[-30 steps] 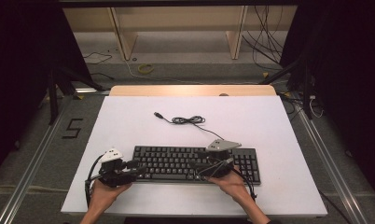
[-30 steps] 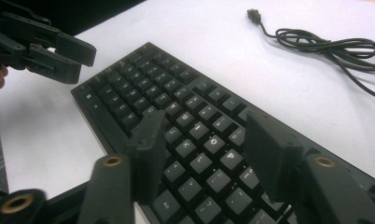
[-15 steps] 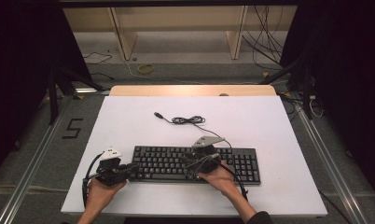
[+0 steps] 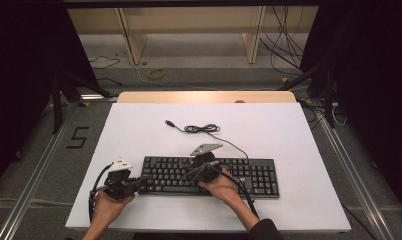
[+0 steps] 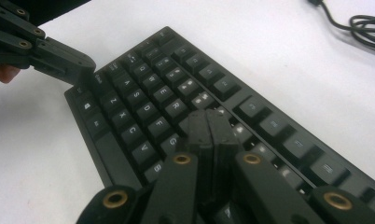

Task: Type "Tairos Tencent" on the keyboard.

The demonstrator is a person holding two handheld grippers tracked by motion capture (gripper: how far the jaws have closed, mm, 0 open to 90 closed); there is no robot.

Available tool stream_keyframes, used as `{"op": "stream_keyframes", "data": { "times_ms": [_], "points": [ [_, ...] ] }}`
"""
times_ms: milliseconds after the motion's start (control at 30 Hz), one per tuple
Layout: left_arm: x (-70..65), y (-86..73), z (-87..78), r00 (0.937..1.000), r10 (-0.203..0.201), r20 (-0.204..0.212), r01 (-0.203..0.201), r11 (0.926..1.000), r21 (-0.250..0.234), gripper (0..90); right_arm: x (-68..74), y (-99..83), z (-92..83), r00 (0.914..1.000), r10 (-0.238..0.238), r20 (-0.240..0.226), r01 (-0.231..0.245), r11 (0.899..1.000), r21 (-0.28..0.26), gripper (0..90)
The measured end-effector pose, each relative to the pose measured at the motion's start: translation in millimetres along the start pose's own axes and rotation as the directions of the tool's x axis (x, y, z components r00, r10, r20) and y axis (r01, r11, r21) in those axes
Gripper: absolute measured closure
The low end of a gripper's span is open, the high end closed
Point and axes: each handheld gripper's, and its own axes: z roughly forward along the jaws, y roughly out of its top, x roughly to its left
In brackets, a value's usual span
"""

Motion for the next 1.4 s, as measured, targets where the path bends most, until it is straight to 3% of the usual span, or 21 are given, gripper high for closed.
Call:
{"op": "stream_keyframes", "data": {
  "times_ms": [600,1400],
  "points": [
    [2.6,-0.6,3.0,1.0,-0.007,-0.004,0.007,0.9998,0.02,89.3,5.4,7.3,27.3,1.0,0.001,0.001,-0.001,0.999,0.042,90.0],
    [5.7,-0.8,6.8,0.9999,-0.008,-0.008,0.009,0.9994,0.034,89.3,6.6,9.1,37.2,1.0,0.002,0.008,-0.002,0.998,0.059,90.0]
  ]
}}
